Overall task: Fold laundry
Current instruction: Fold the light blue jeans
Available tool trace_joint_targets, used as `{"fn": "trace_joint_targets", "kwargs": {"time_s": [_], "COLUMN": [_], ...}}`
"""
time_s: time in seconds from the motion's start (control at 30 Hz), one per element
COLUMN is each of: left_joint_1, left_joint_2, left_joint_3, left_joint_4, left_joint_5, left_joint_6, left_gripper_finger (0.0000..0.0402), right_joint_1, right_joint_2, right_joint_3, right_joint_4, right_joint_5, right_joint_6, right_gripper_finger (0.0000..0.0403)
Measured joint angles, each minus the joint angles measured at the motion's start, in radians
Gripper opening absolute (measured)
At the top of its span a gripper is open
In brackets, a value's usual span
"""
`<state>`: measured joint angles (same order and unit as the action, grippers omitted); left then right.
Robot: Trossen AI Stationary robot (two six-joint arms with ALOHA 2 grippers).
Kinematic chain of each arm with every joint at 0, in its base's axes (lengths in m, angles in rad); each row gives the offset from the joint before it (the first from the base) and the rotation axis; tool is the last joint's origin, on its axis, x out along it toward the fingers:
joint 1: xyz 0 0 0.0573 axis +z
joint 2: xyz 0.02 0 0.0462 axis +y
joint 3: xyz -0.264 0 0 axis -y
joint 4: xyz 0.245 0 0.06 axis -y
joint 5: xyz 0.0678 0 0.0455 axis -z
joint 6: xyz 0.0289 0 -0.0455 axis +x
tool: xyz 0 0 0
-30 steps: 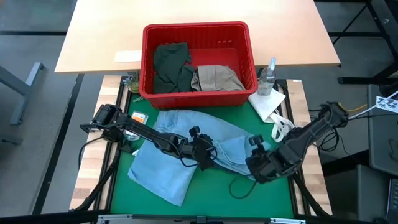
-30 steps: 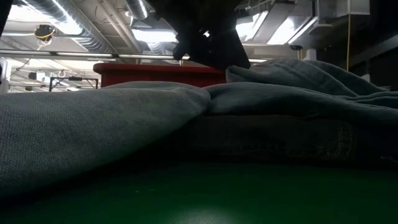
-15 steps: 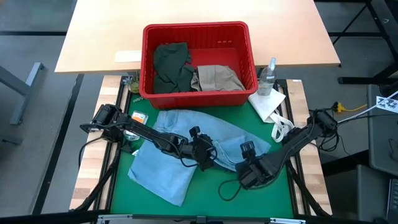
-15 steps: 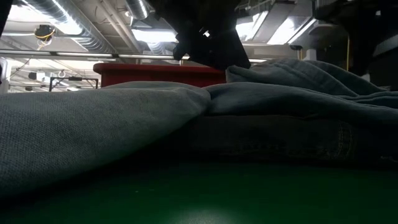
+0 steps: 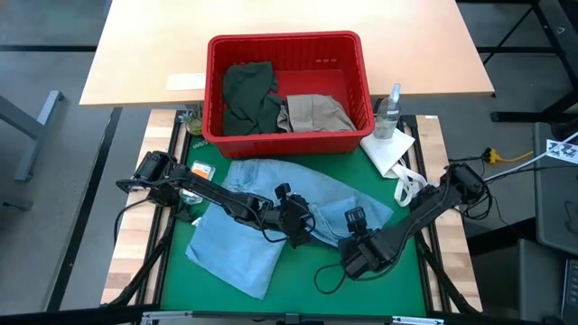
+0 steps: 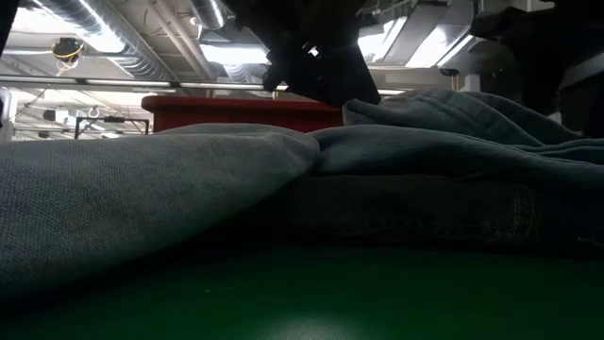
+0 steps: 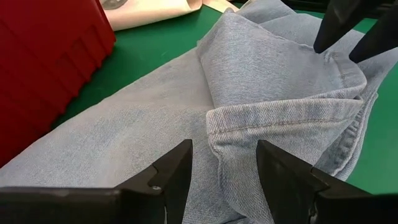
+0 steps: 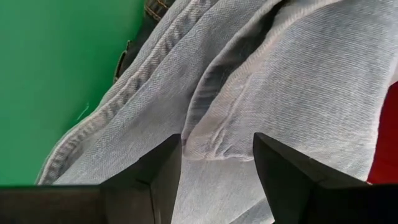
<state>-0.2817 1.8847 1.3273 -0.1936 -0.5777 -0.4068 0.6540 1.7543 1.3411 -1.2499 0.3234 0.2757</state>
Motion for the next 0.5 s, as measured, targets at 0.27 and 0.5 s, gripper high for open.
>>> {"fn": "trace_joint_targets", "kwargs": {"time_s": [0.27, 0.5], "left_joint_1": [0.000, 0.000], "left_joint_2": [0.000, 0.000], "left_joint_3": [0.000, 0.000], "left_joint_4": [0.000, 0.000], "left_joint_5": [0.000, 0.000], "left_joint_6": [0.000, 0.000], "left_gripper_finger": [0.0172, 0.0172], "right_joint_1": [-0.008, -0.042], "right_joint_2": [0.014, 0.014], "right_joint_3": [0.000, 0.000], "right_joint_4": [-0.008, -0.008], "right_joint_5": [0.039, 0.059], "right_joint_6": [0.000, -0.041], "right_gripper_finger": [0.0183, 0.0074]}}
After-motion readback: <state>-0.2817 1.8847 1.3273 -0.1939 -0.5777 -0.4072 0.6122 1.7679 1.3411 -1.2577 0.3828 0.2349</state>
